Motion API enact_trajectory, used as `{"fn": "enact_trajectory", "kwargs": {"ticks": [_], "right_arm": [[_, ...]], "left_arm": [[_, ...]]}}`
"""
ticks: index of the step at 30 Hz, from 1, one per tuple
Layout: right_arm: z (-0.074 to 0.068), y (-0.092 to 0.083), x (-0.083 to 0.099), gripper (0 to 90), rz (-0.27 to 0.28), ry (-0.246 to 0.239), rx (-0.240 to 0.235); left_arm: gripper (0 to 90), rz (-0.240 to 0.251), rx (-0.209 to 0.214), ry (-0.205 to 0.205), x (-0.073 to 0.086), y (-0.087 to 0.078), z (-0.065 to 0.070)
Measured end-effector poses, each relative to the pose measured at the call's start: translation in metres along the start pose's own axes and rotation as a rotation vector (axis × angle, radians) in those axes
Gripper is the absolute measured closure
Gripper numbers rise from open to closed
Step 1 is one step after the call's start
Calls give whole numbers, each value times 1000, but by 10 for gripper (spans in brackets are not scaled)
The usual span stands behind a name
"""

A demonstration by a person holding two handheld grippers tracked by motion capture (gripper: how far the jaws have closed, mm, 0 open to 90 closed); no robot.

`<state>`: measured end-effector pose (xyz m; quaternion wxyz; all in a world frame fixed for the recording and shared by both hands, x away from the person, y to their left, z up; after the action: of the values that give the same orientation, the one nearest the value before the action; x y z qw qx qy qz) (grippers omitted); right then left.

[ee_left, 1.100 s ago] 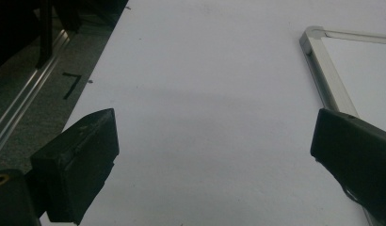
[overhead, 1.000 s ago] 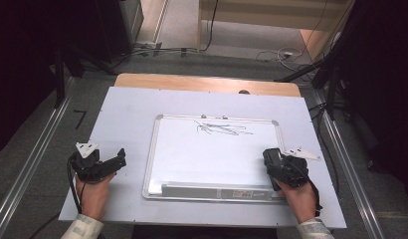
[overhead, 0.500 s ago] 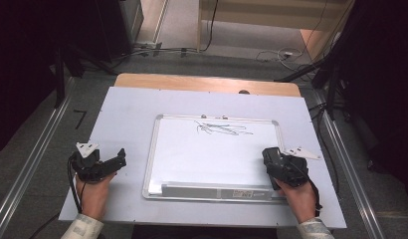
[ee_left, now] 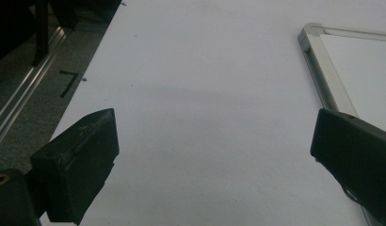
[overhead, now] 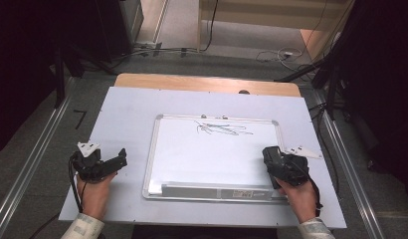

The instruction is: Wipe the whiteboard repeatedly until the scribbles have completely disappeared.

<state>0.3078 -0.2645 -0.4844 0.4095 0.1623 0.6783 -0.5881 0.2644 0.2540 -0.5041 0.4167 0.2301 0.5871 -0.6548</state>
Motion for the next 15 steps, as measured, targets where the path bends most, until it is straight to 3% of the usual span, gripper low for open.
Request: {"fn": "enact_trajectory", "kwargs": {"ticks": [15], "right_arm": [[-14,12,-24,372,17,-40,-42]], "left_arm": [[18,4,-1,-11,0,-2,-2]]}}
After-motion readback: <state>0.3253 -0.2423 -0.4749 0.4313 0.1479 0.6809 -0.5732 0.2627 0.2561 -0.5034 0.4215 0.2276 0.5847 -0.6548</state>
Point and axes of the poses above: each handheld gripper's, and its own axes: y roughly forward along the jaws, x roughly out of its underside, z roughly to its right, the point moved 3 cm from there along y, roughly forward along the jaws, and after that the axes turned 6 degrees about -y, right-handed, at the moved point
